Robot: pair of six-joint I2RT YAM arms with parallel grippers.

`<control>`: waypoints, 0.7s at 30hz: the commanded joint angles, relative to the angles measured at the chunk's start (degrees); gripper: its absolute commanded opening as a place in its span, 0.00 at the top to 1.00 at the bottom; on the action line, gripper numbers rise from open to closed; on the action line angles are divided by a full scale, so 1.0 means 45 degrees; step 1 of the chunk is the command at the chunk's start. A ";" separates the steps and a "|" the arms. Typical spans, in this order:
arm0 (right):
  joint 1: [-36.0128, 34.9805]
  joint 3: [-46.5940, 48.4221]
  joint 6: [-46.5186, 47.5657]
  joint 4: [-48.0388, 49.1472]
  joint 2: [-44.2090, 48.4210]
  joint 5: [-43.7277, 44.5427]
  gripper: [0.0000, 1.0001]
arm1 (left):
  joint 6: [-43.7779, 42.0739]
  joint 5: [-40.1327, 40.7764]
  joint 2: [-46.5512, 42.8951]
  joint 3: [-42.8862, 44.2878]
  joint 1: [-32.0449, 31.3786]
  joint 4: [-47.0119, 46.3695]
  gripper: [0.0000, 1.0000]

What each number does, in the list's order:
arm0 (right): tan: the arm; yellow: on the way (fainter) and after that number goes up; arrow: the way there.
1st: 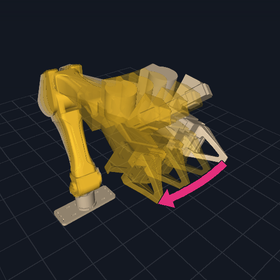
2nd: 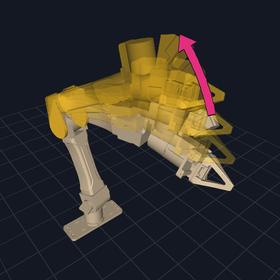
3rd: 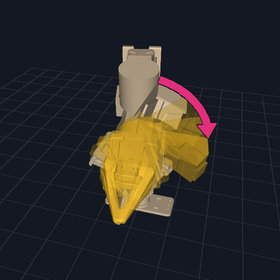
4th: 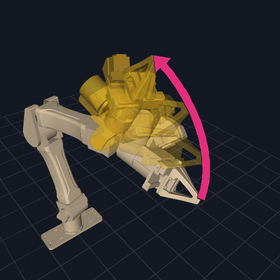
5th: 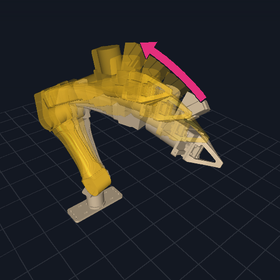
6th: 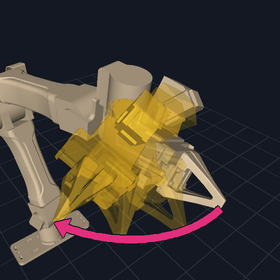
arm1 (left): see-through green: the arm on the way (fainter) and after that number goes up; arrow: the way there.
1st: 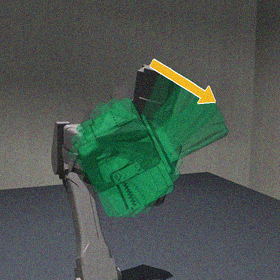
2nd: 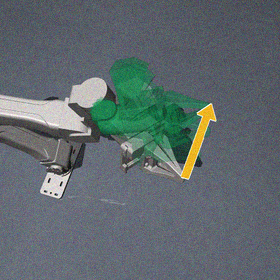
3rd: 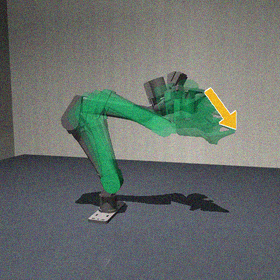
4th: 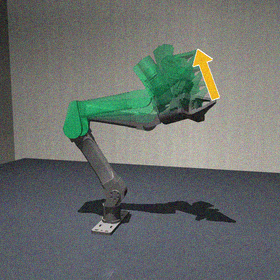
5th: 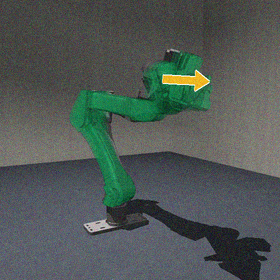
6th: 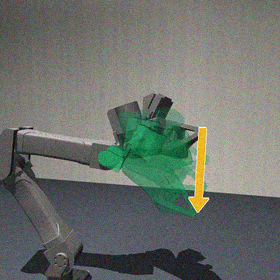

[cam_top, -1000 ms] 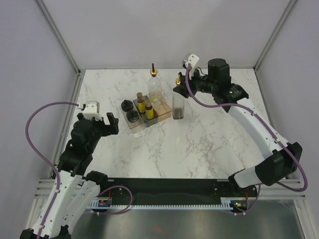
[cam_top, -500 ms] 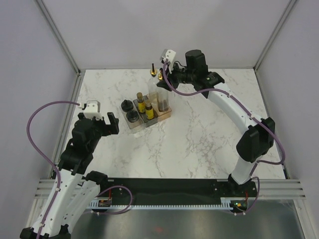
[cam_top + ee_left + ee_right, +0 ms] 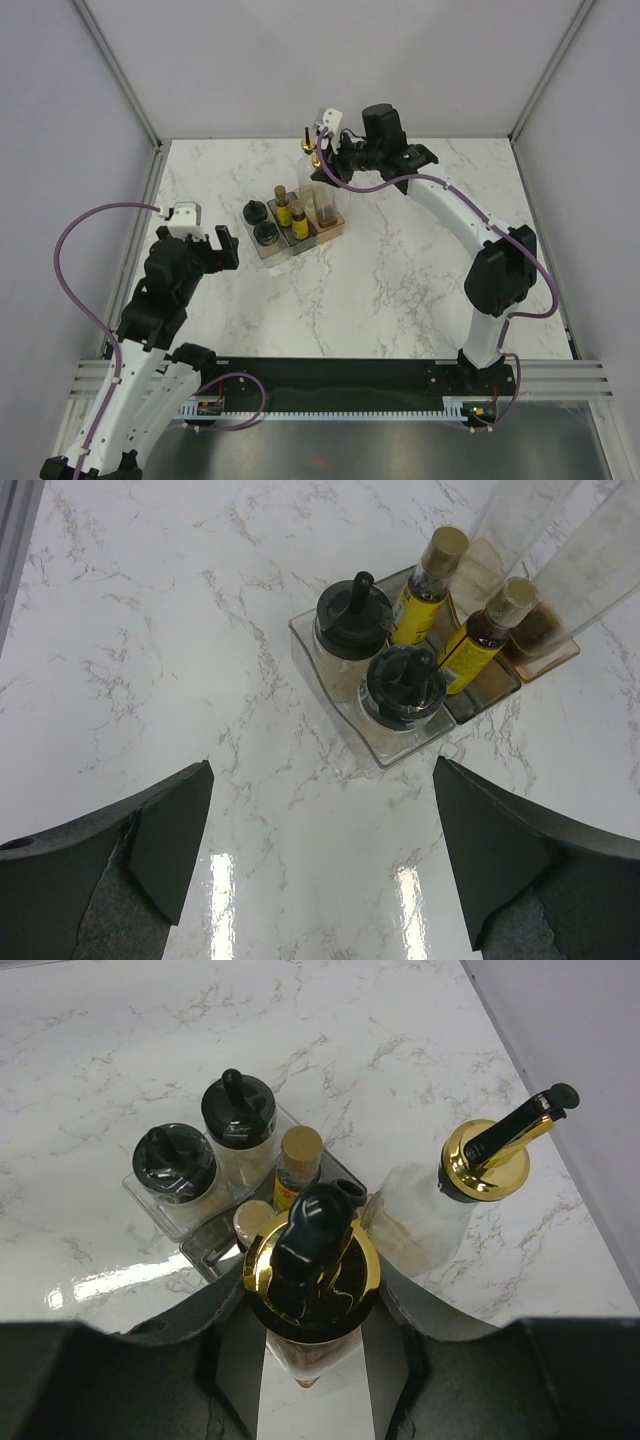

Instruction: Organize the condiment bottles

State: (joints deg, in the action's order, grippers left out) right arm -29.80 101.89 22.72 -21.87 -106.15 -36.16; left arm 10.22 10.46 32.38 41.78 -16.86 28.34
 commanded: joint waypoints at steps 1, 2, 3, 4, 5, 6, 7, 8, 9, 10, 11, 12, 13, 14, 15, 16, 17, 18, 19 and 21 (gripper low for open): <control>-0.0038 -0.0043 0.0634 0.1012 0.0171 -0.0695 0.98 | -0.0376 0.0313 0.0050 -0.0085 -0.0022 -0.0379 0.00; -0.0038 -0.0140 0.0654 0.1012 0.0151 -0.0656 0.97 | -0.0376 0.0293 0.0050 -0.0066 -0.0022 -0.0379 0.00; -0.0057 -0.0296 0.0654 0.1012 0.0151 -0.0655 0.95 | -0.0376 0.0293 0.0070 -0.0085 -0.0042 -0.0379 0.00; -0.0038 -0.0356 0.0654 0.1012 0.0112 -0.0675 0.94 | -0.0376 0.0274 0.0070 -0.0085 -0.0022 -0.0399 0.00; -0.0038 -0.0453 0.0635 0.1012 0.0093 -0.0656 0.92 | -0.0376 0.0293 0.0070 -0.0066 -0.0042 -0.0379 0.00; -0.0057 -0.0493 0.0635 0.1012 0.0073 -0.0636 0.92 | -0.0376 0.0293 0.0089 -0.0066 -0.0042 -0.0379 0.00; -0.0038 -0.0532 0.0635 0.1012 0.0034 -0.0636 0.91 | -0.0376 0.0293 0.0051 -0.0085 -0.0042 -0.0379 0.00; -0.0038 -0.0609 0.0615 0.1012 0.0014 -0.0597 0.90 | -0.0376 0.0293 0.0050 -0.0066 -0.0042 -0.0399 0.00; -0.0038 -0.0629 0.0615 0.1012 -0.0005 -0.0577 0.89 | -0.0376 0.0293 0.0050 -0.0066 -0.0042 -0.0399 0.00; -0.0038 -0.0668 0.0615 0.1012 -0.0063 -0.0577 0.87 | -0.0376 0.0293 0.0031 -0.0066 -0.0042 -0.0399 0.00; -0.0038 -0.0688 0.0596 0.1012 -0.0083 -0.0558 0.86 | -0.0376 0.0293 0.0031 -0.0066 -0.0042 -0.0379 0.00; -0.0038 -0.0688 0.0538 0.1012 -0.0083 -0.0519 0.83 | -0.0376 0.0293 0.0050 -0.0085 -0.0042 -0.0379 0.00; -0.0038 -0.0708 0.0518 0.1012 -0.0122 -0.0461 0.80 | -0.0376 0.0293 0.0031 -0.0085 -0.0022 -0.0379 0.00; -0.0038 -0.0766 0.0498 0.1012 -0.0103 -0.0421 0.74 | -0.0376 0.0293 0.0031 -0.0066 -0.0042 -0.0379 0.00; -0.0038 -0.0805 0.0498 0.1012 -0.0103 -0.0402 0.70 | -0.0357 0.0293 0.0050 -0.0066 -0.0022 -0.0379 0.00; -0.0018 -0.0863 0.0498 0.0993 -0.0064 -0.0324 0.65 | -0.0357 0.0293 0.0050 -0.0085 -0.0042 -0.0399 0.00; -0.0037 -0.0961 0.0498 0.0992 -0.0025 -0.0265 0.57 | -0.0357 0.0293 0.0070 -0.0066 -0.0042 -0.0379 0.00; -0.0038 -0.1000 0.0479 0.0992 0.0014 -0.0207 0.53 | -0.0357 0.0293 0.0070 -0.0066 -0.0022 -0.0399 0.00; -0.0038 -0.1039 0.0478 0.0992 0.0150 -0.0090 0.49 | -0.0357 0.0293 0.0070 -0.0066 -0.0022 -0.0379 0.00; -0.0038 -0.1118 0.0459 0.0973 0.0422 0.0125 0.35 | -0.0337 0.0274 0.0089 -0.0027 -0.0022 -0.0399 0.00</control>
State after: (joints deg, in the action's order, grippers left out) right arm -29.80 97.12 24.03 -20.18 -107.37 -35.77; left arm 10.22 10.46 32.62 41.78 -16.86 28.34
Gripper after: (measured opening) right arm 0.609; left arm 0.995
